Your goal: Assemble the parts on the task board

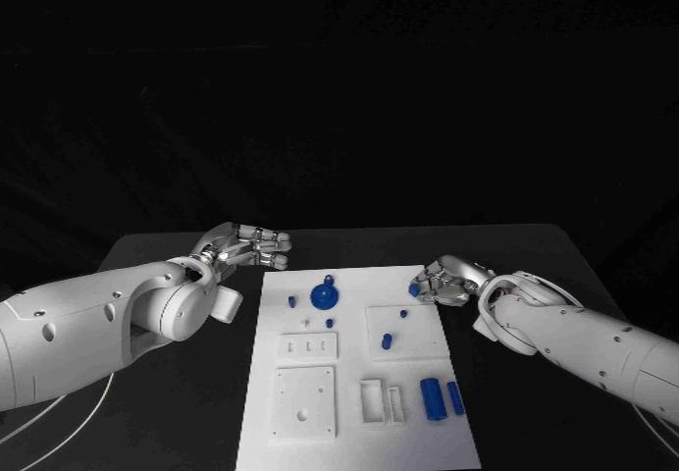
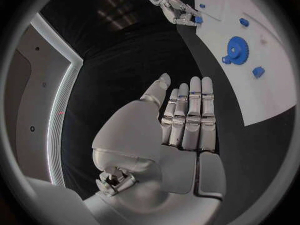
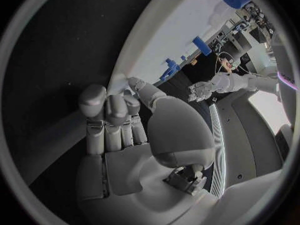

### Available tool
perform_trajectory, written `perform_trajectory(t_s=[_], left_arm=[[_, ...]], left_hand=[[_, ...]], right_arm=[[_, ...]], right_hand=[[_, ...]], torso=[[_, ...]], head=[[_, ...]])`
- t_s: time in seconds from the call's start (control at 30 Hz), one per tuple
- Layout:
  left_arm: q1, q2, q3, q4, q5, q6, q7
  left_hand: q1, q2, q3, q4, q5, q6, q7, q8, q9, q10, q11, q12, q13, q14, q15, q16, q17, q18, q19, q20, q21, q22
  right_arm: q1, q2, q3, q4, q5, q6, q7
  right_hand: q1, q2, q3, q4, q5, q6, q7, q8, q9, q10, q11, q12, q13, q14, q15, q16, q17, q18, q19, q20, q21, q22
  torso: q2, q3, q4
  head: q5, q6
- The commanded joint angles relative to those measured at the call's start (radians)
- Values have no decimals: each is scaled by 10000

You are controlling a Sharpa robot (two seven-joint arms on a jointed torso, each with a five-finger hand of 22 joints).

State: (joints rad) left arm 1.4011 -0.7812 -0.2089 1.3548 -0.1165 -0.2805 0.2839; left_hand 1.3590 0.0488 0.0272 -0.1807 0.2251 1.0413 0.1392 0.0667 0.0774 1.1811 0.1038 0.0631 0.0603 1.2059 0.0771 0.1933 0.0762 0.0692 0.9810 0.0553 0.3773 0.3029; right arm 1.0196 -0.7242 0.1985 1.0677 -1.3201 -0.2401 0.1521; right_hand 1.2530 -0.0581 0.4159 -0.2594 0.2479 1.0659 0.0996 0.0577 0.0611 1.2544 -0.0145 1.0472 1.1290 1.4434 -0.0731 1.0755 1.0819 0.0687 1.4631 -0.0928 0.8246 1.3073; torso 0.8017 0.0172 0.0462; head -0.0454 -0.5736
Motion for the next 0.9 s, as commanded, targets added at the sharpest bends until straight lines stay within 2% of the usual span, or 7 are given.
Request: perform_trajectory(t_s=[0.03,0.37,0.4,0.5,0.57,0.7,0.9], left_arm=[[7,14,9,18,-32,173,28],[7,9,9,30,-50,206,-15],[7,8,9,30,-52,212,-22],[7,4,9,29,-55,229,-42],[7,4,8,24,-56,237,-55],[7,13,8,16,-57,262,-77],[7,25,8,7,-59,305,-105]], left_hand=[[-12,-22,-3,-57,-50,-77,15,-35,7,-33,31,-21,-6,-59,22,-35,-9,47,5,33,27,11],[-18,-1,-14,-74,-72,-83,19,-36,7,-37,33,-22,-6,-56,22,-33,-9,45,-17,33,50,41],[-18,-1,-14,-74,-72,-83,19,-36,7,-37,33,-22,-6,-56,22,-33,-9,45,-17,33,50,41],[-25,-6,-23,-72,-81,-96,21,-38,5,-41,35,-22,-6,-57,23,-34,-9,45,-18,35,49,42],[-29,-9,-29,-70,-86,-108,25,-41,2,-47,37,-22,-6,-56,23,-33,-9,45,-18,36,47,41],[-34,-10,-34,-66,-91,-131,31,-42,-2,-60,43,-23,-6,-59,25,-34,-9,45,-15,37,46,40],[-34,-10,-34,-66,-91,-131,31,-42,-2,-60,43,-23,-6,-59,25,-34,-9,45,-15,37,46,40]], right_arm=[[-10,30,-2,-12,-11,197,126],[-9,94,-3,-29,-28,158,100],[-9,98,-3,-33,-28,148,94],[-9,108,-3,-39,-30,128,72],[-8,118,-3,-41,-30,123,57],[-8,140,-3,-44,-29,104,31],[-8,164,-4,-46,-29,107,11]], right_hand=[[-86,7,90,-4,-86,-5,-53,40,8,19,-31,54,18,8,-89,-29,15,39,-27,-82,34,974],[-57,-106,-95,6,-23,-171,-38,40,7,40,-18,33,16,12,-96,-49,16,15,-32,-107,38,970],[-41,-136,-223,31,14,-258,29,45,10,41,45,20,2,17,-51,-43,23,27,-28,-77,33,968],[38,-120,-490,59,28,-288,46,41,7,37,72,16,-6,10,-28,-49,24,64,-20,-36,17,969],[42,-157,-690,93,79,-498,128,48,9,24,130,-3,-28,2,17,-61,15,82,-21,-4,-8,964],[173,-96,-1456,211,144,-1015,195,42,-3,-10,174,-23,-79,-14,72,-69,-3,143,-11,67,-69,960],[237,-22,-1664,196,90,-897,187,33,-4,-14,188,-5,-87,-8,74,-50,0,156,-2,77,-89,960]], torso=[[-1,2,-9],[-1,-1,-4],[-2,0,-4],[3,-1,0],[4,-1,-3],[5,2,-21],[4,3,-5]], head=[[6,-17],[15,-23],[16,-23],[20,-25],[21,-23],[33,-13],[8,-19]])
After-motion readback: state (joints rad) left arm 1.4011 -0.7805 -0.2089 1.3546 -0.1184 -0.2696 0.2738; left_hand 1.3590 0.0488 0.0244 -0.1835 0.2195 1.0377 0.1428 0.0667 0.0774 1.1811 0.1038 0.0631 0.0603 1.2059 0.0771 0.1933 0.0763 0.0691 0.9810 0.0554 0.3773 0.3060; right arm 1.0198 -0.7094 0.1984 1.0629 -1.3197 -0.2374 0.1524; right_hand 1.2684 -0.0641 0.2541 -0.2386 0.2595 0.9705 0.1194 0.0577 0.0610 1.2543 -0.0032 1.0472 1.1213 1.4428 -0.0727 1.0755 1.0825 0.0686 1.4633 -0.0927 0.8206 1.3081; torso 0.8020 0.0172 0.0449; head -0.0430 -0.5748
